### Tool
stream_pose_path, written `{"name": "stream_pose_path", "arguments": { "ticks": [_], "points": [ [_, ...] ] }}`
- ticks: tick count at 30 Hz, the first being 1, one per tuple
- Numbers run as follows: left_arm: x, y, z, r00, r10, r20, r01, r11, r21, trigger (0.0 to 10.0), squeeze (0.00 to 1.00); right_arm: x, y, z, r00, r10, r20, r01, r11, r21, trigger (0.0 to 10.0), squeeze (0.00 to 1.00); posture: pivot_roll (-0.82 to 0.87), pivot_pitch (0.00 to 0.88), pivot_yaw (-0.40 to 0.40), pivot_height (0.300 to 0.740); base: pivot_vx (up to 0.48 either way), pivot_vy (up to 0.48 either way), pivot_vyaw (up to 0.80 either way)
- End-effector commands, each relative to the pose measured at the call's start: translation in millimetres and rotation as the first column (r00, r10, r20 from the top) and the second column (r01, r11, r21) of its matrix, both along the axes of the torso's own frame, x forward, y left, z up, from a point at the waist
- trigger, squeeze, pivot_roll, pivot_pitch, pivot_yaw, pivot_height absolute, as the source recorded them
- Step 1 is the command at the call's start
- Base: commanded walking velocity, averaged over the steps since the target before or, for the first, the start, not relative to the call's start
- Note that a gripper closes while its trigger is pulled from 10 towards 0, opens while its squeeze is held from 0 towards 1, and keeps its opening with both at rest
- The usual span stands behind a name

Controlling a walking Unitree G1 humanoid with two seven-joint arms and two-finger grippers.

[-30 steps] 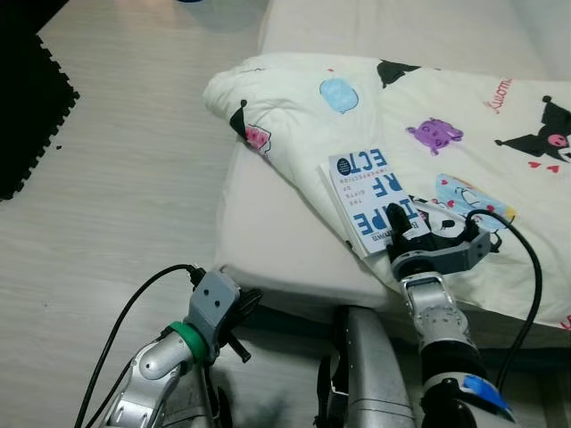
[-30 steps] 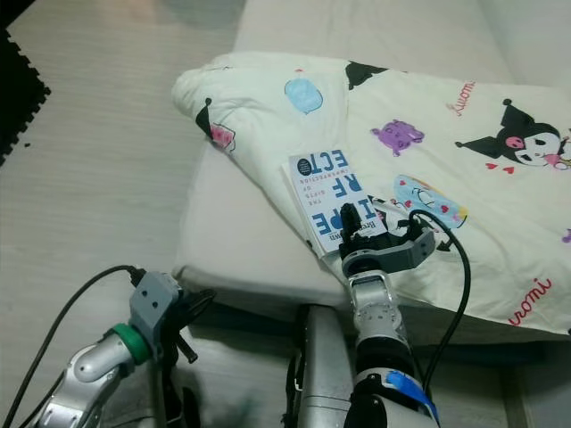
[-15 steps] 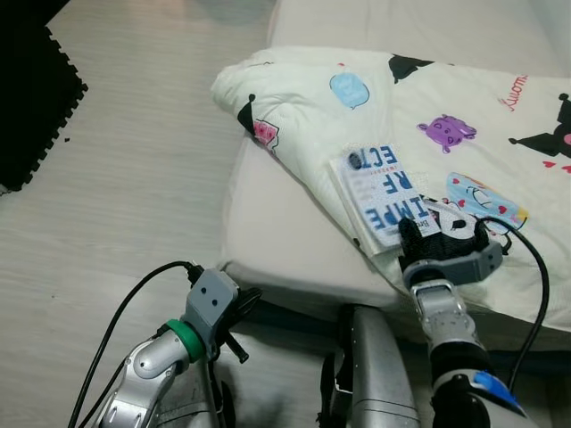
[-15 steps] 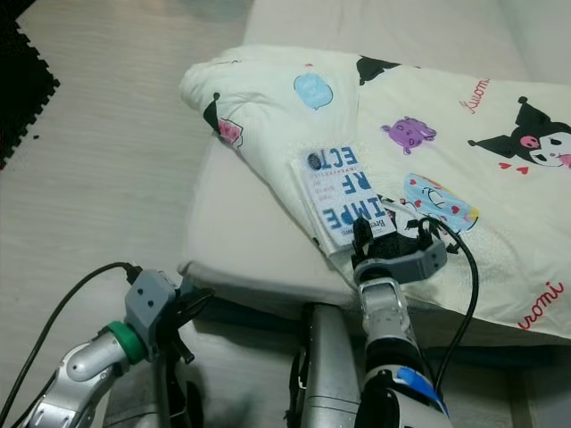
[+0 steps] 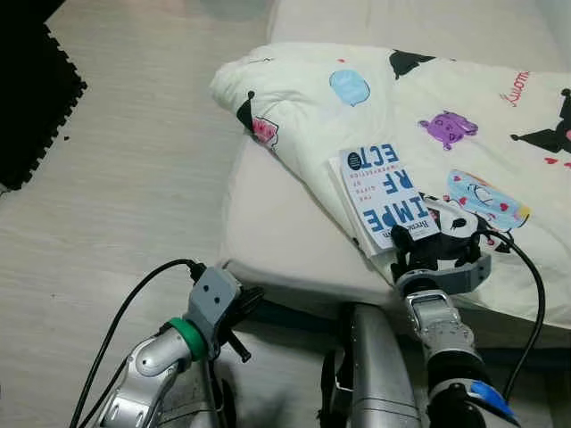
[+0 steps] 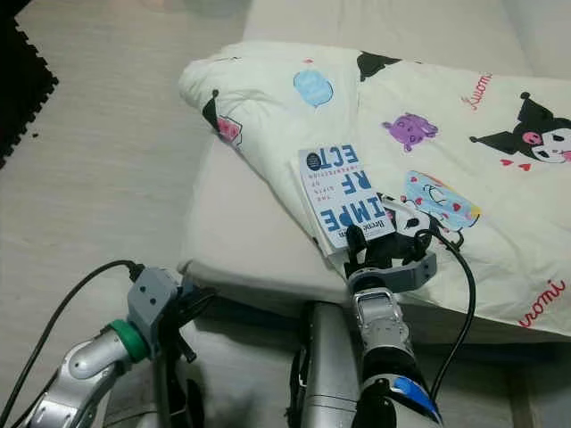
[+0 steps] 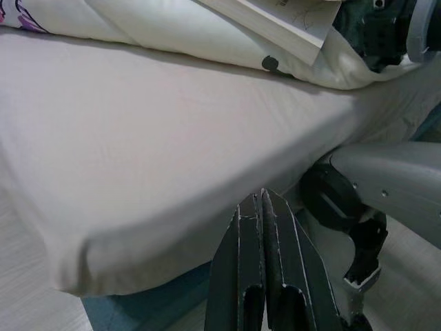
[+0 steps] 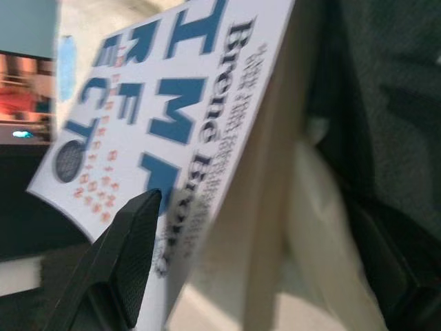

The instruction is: Clean up the room

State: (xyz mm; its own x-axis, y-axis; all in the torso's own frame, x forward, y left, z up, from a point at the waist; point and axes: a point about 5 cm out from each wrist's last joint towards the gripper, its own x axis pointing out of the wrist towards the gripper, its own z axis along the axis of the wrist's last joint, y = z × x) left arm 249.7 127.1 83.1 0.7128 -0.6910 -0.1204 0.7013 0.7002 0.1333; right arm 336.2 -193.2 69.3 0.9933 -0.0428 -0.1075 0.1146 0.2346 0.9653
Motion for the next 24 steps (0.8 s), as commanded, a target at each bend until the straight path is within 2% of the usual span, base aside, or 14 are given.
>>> {"name": "stream_pose_path", "arguments": {
  "ticks": [1,9,12,15,16,17,18,19,20,21,23,24],
  "points": [
    [-5.1,1.3,-6.8,0.999,-0.006,-0.036,0.006,1.0,0.012,10.0,0.0,2.2,12.3,-0.7,0.999,0.039,0.021,-0.04,0.997,0.059,10.0,1.0,0.09,0.302,0.034,0.56,0.0,0.0,0.0],
    [-5.5,2.5,-7.4,0.999,-0.003,-0.04,0.004,1.0,0.015,10.0,0.0,9.1,14.7,3.6,0.999,0.012,0.035,-0.016,0.994,0.112,10.0,1.0,0.09,0.306,0.035,0.56,0.0,0.0,0.0],
    [-3.9,2.2,-6.7,0.999,-0.01,-0.037,0.01,1.0,0.02,10.0,0.0,16.0,11.4,9.9,0.996,-0.058,0.072,0.036,0.961,0.273,10.0,1.0,0.1,0.308,0.032,0.56,0.0,0.0,0.0],
    [-3.7,2.4,-6.5,0.999,-0.011,-0.035,0.011,1.0,0.023,10.0,0.0,17.3,12.4,12.2,0.996,-0.045,0.082,0.021,0.963,0.268,10.0,1.0,0.1,0.308,0.032,0.56,0.0,0.0,0.0],
    [-3.7,2.6,-6.4,0.999,-0.014,-0.034,0.015,0.999,0.029,10.0,0.0,18.2,14.2,14.5,0.995,-0.022,0.093,-0.001,0.971,0.24,10.0,1.0,0.1,0.306,0.031,0.56,0.0,0.0,0.0],
    [-4.5,3.2,-6.9,0.999,-0.018,-0.033,0.019,0.999,0.036,10.0,0.0,17.8,17.2,14.3,0.996,0.027,0.079,-0.039,0.987,0.156,10.0,1.0,0.1,0.299,0.028,0.56,0.0,0.0,0.0],
    [-4.5,3.2,-6.9,0.999,-0.018,-0.033,0.019,0.999,0.036,10.0,0.0,17.8,17.2,14.3,0.996,0.027,0.079,-0.039,0.987,0.156,10.0,1.0,0.1,0.299,0.028,0.56,0.0,0.0,0.0],
    [-5.4,3.4,-7.6,0.999,-0.022,-0.033,0.023,0.999,0.041,10.0,0.0,16.4,18.8,13.4,0.996,0.065,0.069,-0.07,0.995,0.074,10.0,1.0,0.09,0.295,0.027,0.56,0.0,0.0,0.0],
    [-5.4,3.4,-7.6,0.999,-0.022,-0.033,0.023,0.999,0.041,10.0,0.0,16.4,18.8,13.4,0.996,0.065,0.069,-0.07,0.995,0.074,10.0,1.0,0.09,0.295,0.027,0.56,0.0,0.0,0.0],
    [-6.2,3.3,-8.4,0.999,-0.024,-0.034,0.026,0.999,0.044,10.0,0.0,14.5,19.5,11.7,0.994,0.09,0.054,-0.091,0.996,0.021,10.0,0.15,0.09,0.294,0.027,0.56,0.0,0.0,0.0],
    [-7.1,2.5,-9.3,0.999,-0.032,-0.035,0.034,0.998,0.051,10.0,0.0,11.0,17.3,9.5,0.994,0.096,0.048,-0.095,0.995,-0.015,10.0,0.15,0.09,0.29,0.025,0.56,0.0,0.0,0.0],
    [-7.7,1.6,-9.8,0.999,-0.043,-0.033,0.045,0.997,0.06,10.0,0.0,6.8,11.9,6.1,0.995,0.095,0.028,-0.093,0.993,-0.07,10.0,0.0,0.09,0.287,0.024,0.56,0.0,0.0,0.0]
  ]
}}
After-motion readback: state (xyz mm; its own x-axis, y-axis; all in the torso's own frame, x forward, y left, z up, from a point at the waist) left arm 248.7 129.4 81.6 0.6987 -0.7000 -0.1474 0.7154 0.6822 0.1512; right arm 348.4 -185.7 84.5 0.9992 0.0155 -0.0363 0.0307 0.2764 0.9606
